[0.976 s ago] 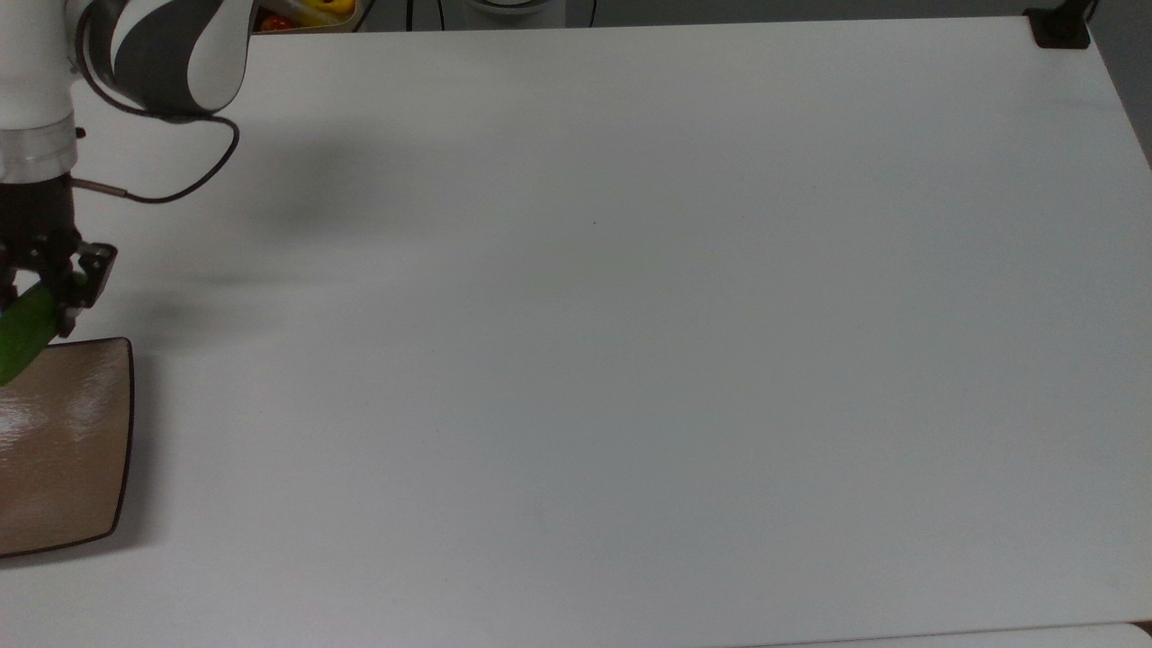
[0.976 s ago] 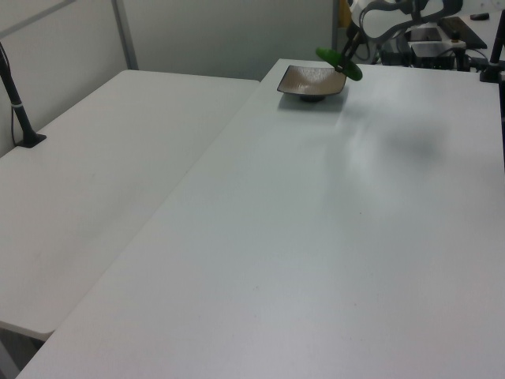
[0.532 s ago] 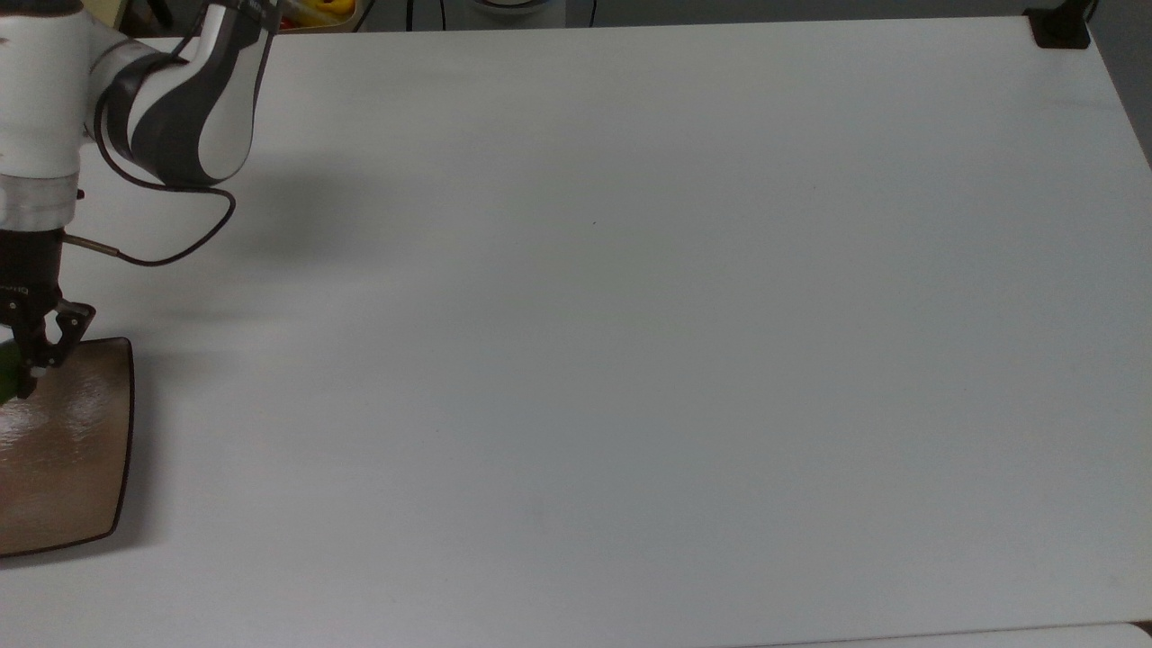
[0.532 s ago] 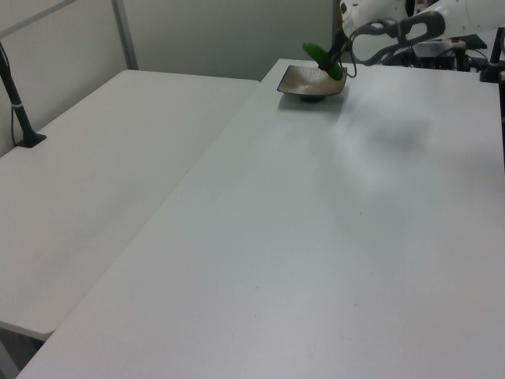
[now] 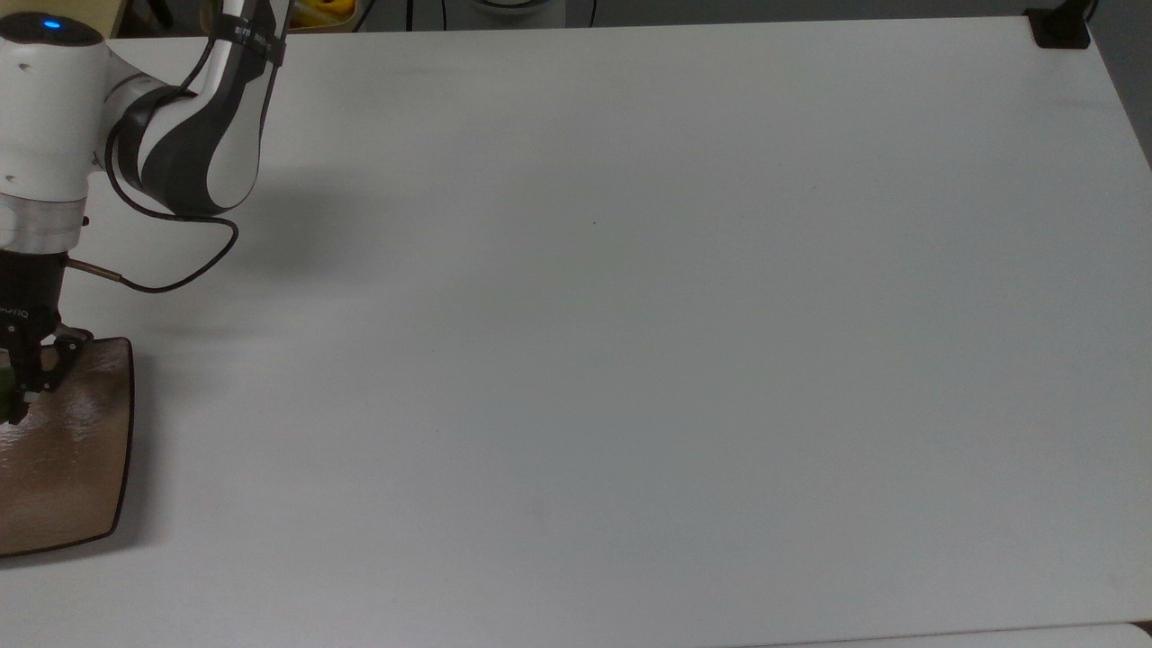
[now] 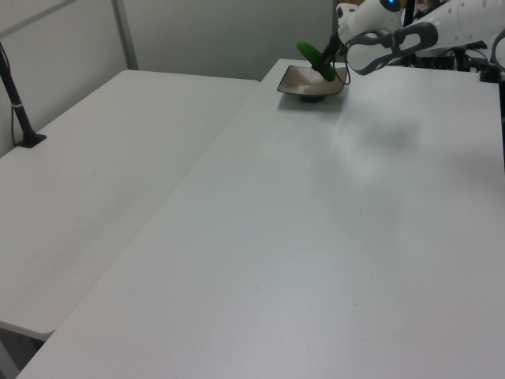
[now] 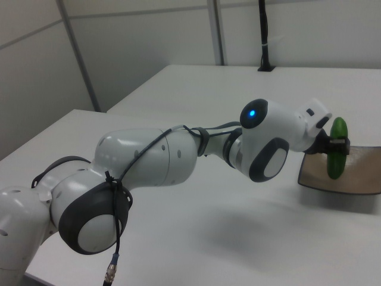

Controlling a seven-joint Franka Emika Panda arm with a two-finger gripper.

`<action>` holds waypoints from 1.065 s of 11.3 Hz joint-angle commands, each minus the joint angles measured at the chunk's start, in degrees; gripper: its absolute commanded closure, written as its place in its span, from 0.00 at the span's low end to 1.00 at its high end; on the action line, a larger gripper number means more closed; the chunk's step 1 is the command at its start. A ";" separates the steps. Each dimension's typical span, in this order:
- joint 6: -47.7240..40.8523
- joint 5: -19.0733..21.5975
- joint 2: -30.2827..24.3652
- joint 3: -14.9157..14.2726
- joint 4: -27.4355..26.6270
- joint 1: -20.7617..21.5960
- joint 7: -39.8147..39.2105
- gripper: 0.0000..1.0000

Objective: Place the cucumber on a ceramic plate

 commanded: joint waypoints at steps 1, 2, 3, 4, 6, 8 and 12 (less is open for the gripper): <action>2.48 1.11 1.98 0.40 1.61 0.02 -1.04 0.42; 2.48 1.11 1.98 0.40 1.60 0.02 -1.04 0.33; 2.57 1.11 1.98 0.40 1.60 0.02 -1.04 0.26; 2.66 1.11 1.98 0.40 1.60 0.10 -1.04 0.21; 2.49 1.11 1.54 0.40 1.08 0.10 0.00 0.00; 1.79 1.02 -1.87 0.31 -2.16 0.10 0.63 0.00; -12.40 1.28 -13.37 0.31 -7.45 0.37 0.63 0.00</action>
